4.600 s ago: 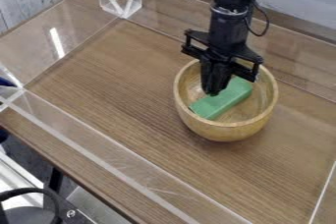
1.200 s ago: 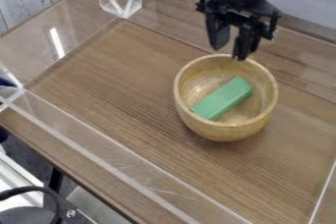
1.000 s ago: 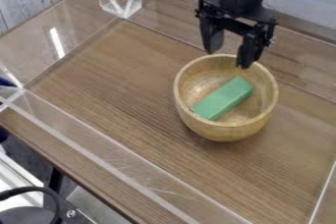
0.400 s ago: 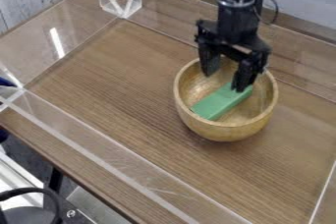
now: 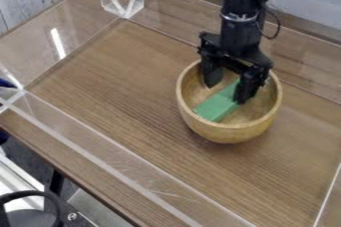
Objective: Remove the green block from inside the brown bowl and put it on the table
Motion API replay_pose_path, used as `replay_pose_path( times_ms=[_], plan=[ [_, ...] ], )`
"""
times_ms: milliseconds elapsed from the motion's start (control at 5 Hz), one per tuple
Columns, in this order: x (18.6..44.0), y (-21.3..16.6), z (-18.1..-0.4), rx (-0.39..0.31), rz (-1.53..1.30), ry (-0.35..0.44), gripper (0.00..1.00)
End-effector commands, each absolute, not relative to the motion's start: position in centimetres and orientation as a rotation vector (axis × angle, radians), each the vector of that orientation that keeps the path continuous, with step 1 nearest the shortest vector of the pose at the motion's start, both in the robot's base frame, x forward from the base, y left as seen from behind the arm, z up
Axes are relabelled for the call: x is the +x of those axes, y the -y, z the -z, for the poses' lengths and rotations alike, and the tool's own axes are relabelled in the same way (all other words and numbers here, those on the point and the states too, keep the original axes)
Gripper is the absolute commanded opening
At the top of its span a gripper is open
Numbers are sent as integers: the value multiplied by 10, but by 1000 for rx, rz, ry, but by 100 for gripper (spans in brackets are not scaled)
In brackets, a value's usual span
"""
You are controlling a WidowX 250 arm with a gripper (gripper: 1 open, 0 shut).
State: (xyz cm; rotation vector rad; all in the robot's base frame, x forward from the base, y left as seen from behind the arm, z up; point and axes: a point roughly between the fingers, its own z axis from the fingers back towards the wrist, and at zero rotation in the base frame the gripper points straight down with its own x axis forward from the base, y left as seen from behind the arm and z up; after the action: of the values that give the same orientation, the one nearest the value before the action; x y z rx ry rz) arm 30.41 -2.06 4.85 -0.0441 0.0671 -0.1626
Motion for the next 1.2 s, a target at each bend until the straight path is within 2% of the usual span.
replay_pose_path(
  times_ms=[0,200,600,800,1000],
  plan=[
    [311,22,-54,-38,174,-31,0],
    [311,22,-58,-41,175,-25,0],
    [309,16,-85,-46,169,27,0],
    [307,3,-110,-43,138,77,0],
    [305,-30,-123,-34,65,97,0]
  ],
)
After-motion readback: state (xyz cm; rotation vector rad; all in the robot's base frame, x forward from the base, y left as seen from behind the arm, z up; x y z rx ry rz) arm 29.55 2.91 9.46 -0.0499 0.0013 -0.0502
